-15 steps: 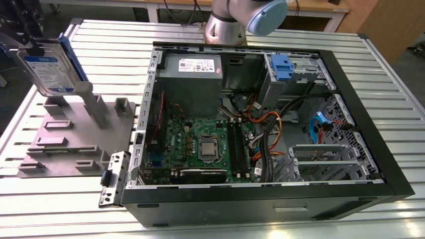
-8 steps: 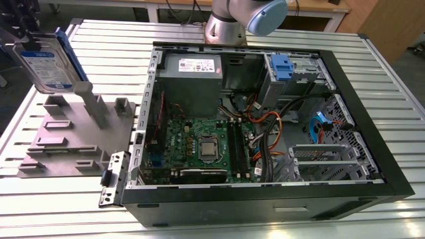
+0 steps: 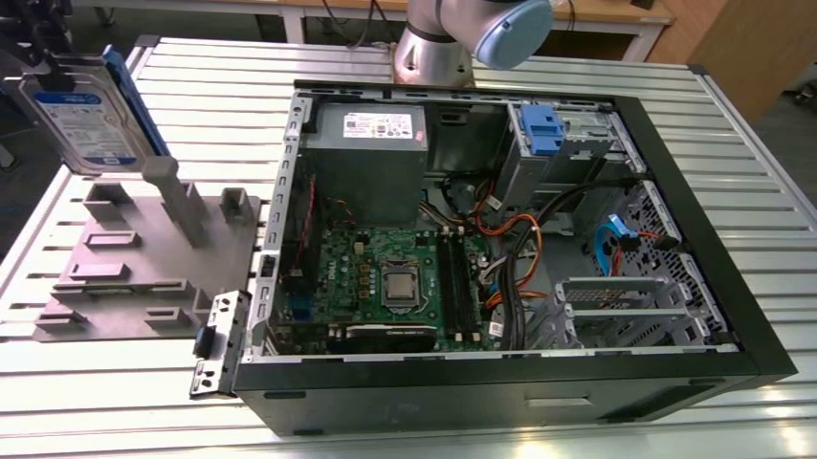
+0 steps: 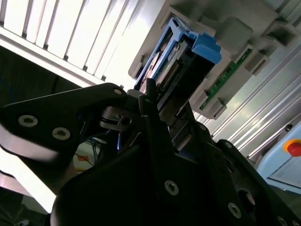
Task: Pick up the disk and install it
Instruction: 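Pick up the disk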
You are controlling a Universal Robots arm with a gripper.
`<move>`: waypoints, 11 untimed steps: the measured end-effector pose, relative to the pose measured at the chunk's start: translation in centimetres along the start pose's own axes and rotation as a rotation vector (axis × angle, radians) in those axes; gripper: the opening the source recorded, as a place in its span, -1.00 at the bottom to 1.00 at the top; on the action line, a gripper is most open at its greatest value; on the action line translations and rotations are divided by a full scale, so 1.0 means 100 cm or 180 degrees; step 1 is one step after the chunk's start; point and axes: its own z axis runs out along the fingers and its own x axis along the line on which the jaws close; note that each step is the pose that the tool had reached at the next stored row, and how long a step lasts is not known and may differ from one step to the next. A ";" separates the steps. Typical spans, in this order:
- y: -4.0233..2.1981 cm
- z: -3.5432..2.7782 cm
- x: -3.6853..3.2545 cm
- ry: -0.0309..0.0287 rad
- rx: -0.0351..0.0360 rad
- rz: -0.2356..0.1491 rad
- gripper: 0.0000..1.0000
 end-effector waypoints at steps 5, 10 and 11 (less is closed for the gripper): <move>0.0001 -0.0045 -0.0002 0.0001 0.0000 0.0000 -0.30; 0.0003 -0.0090 -0.0004 0.0001 0.0000 0.0000 -0.30; 0.0003 -0.0096 -0.0004 0.0001 0.0000 0.0000 -0.30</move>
